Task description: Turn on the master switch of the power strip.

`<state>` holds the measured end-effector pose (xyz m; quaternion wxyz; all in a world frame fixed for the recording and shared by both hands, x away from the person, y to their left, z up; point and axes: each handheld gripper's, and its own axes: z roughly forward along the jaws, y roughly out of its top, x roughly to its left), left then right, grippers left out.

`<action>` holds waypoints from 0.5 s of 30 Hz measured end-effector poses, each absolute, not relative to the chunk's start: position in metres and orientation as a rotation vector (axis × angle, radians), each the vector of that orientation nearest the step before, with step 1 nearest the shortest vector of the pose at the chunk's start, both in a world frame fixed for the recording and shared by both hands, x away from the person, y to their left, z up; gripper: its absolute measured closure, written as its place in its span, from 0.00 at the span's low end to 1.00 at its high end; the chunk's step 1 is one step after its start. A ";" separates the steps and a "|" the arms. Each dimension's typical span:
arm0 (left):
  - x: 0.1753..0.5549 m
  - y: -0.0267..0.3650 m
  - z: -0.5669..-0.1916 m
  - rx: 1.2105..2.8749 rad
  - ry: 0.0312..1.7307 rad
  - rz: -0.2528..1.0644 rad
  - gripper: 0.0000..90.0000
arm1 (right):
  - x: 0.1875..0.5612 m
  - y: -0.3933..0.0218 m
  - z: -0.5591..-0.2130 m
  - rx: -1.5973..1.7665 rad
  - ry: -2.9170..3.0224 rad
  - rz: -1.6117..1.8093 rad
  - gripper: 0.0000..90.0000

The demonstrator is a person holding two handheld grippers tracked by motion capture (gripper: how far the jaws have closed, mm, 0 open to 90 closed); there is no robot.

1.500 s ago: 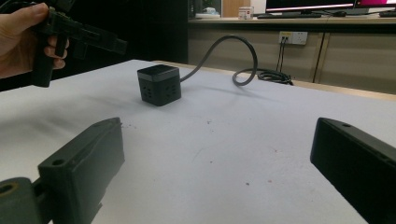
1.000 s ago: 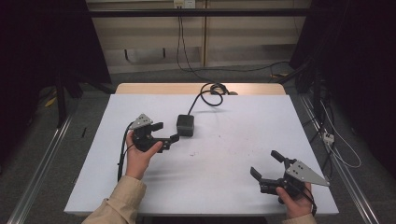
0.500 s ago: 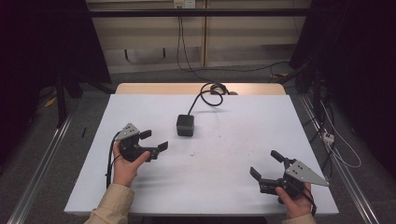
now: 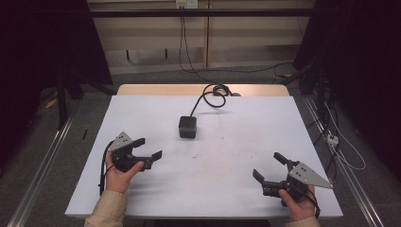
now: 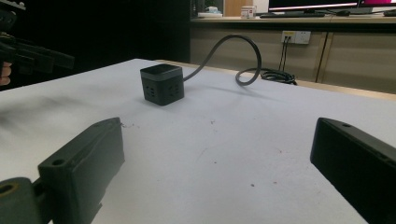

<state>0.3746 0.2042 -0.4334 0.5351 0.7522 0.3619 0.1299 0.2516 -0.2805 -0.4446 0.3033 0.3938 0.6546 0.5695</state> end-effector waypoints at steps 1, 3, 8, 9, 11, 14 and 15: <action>0.374 0.206 -0.434 1.792 0.861 0.312 0.08 | 0.252 -0.280 -0.445 1.046 1.733 1.510 0.03; 0.372 0.210 -0.435 1.791 0.870 0.317 0.08 | 0.252 -0.280 -0.445 1.048 1.734 1.510 0.03; 0.366 0.219 -0.438 1.790 0.881 0.318 0.08 | 0.252 -0.280 -0.445 1.044 1.739 1.506 0.03; 0.365 0.220 -0.439 1.788 0.882 0.318 0.09 | 0.252 -0.280 -0.445 1.045 1.739 1.506 0.03; 0.362 0.224 -0.440 1.794 0.886 0.327 0.08 | 0.252 -0.280 -0.445 1.045 1.739 1.507 0.03; 0.360 0.229 -0.442 1.793 0.894 0.330 0.09 | 0.252 -0.279 -0.445 1.047 1.741 1.507 0.03; 0.359 0.230 -0.442 1.785 0.900 0.331 0.09 | 0.252 -0.279 -0.446 1.047 1.741 1.507 0.03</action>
